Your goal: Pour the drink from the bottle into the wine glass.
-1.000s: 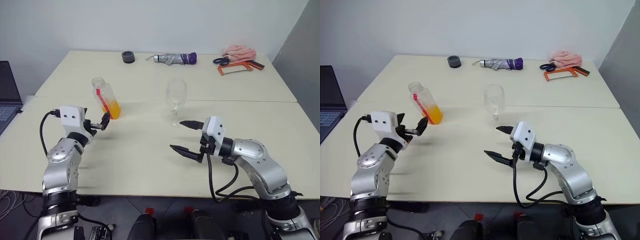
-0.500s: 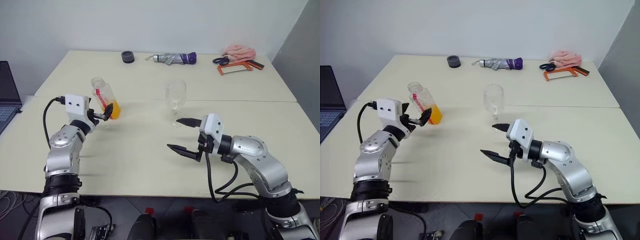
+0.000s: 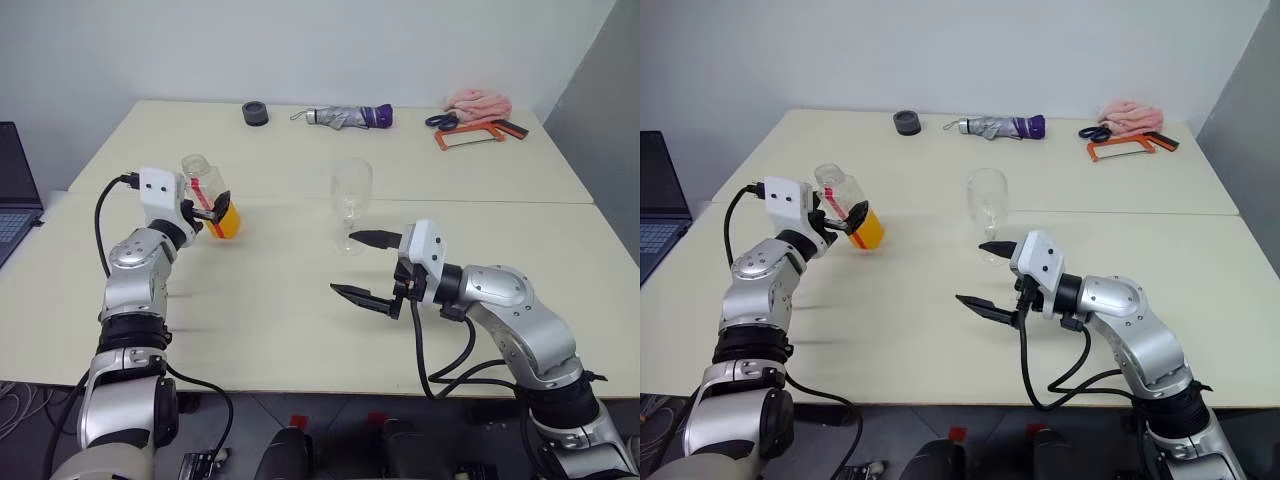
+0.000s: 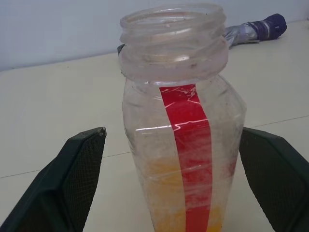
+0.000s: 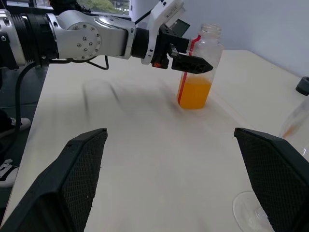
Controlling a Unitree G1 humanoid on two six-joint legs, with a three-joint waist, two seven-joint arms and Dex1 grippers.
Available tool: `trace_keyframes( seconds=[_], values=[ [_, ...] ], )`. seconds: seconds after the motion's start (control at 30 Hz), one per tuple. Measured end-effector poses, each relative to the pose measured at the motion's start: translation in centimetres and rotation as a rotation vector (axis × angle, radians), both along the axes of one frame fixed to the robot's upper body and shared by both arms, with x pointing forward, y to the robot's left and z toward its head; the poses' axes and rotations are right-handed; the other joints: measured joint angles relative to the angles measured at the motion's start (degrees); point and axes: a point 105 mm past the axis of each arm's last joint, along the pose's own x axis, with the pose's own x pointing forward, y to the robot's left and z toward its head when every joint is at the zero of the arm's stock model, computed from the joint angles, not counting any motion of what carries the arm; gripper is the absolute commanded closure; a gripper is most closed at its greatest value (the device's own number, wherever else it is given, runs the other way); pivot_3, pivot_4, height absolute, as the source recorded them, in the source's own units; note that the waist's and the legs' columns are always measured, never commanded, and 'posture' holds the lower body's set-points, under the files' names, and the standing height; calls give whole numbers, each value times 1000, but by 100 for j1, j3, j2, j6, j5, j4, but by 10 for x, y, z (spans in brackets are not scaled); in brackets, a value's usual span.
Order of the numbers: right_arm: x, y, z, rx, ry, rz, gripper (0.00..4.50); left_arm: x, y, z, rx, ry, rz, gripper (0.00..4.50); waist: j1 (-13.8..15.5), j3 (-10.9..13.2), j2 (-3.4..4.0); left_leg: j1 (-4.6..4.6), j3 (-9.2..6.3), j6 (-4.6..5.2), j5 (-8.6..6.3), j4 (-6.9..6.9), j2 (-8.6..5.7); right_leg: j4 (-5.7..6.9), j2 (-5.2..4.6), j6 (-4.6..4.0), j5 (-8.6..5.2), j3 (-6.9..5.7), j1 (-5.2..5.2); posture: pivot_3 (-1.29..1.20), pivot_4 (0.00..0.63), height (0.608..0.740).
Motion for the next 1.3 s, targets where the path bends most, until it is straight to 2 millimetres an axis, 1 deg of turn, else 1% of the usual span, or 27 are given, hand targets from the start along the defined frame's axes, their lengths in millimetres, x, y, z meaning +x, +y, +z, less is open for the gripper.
trace_keyframes(
  seconds=[0.07,0.17,0.37,0.43,0.63,0.67,0.73,0.8,0.9,1.03,1.13,1.2,1.3],
  values=[
    [0,1,0,3,0,2,10,2,-1,1,5,0,-5,0,0,0,0,0,0,0,0,0,-1,0,0,0,0,0,0,0,150,740],
    [0,1,1,3,-1,2,0,5,-2,1,6,1,-17,540,-1,0,0,0,0,0,0,0,-1,1,1,0,0,0,0,0,150,740],
    [0,2,0,2,0,3,0,7,-3,1,2,4,-26,2408,-3,0,0,0,0,0,0,0,-1,1,0,0,0,0,-1,0,150,740],
    [0,2,0,2,0,3,0,7,-3,1,4,-2,-26,2721,-7,0,0,0,0,0,0,0,0,1,1,0,0,0,-2,0,150,740],
    [1,1,1,7,-5,-11,0,6,-6,3,16,-14,-38,2787,-6,0,-1,-3,-1,-1,0,0,0,1,1,0,0,0,-2,0,150,740],
    [3,0,2,18,-7,-26,0,5,-12,6,51,-30,-61,2788,-5,1,-1,-5,-1,-3,2,0,1,1,0,0,0,0,-4,0,150,740],
    [8,-4,8,55,-20,-77,0,2,-33,14,138,-73,-139,2788,7,1,-2,-12,-5,-9,5,2,4,1,-4,0,0,0,-7,0,150,740],
    [14,-9,16,104,-34,-141,0,-1,-58,28,242,-135,-222,2791,30,2,-4,-16,-9,-11,6,4,3,1,-14,0,0,-1,-7,0,150,740],
    [20,-16,23,148,-48,-214,0,-5,-84,43,349,-209,-309,2791,20,2,-4,-15,-1,-10,6,4,-2,1,-20,0,0,5,-7,0,150,740],
    [24,-23,25,176,-46,-273,0,-4,-105,59,466,-280,-361,2793,10,2,-4,-15,0,-3,2,2,-9,1,-4,0,0,2,-9,0,150,740],
    [24,-25,20,192,-27,-299,0,-3,-121,76,580,-359,-392,2794,8,2,-4,-15,4,-2,1,0,-10,1,2,0,0,4,-11,0,150,740],
    [24,-28,18,191,-32,-314,0,-1,-126,82,637,-392,-395,2795,7,2,-4,-14,6,-1,1,1,-11,1,2,0,0,5,-12,0,150,740],
    [23,-33,12,187,-40,-336,0,5,-134,86,728,-427,-399,2805,5,2,-4,-15,8,1,-1,0,-11,3,4,0,0,7,-15,0,150,740]
  ],
)
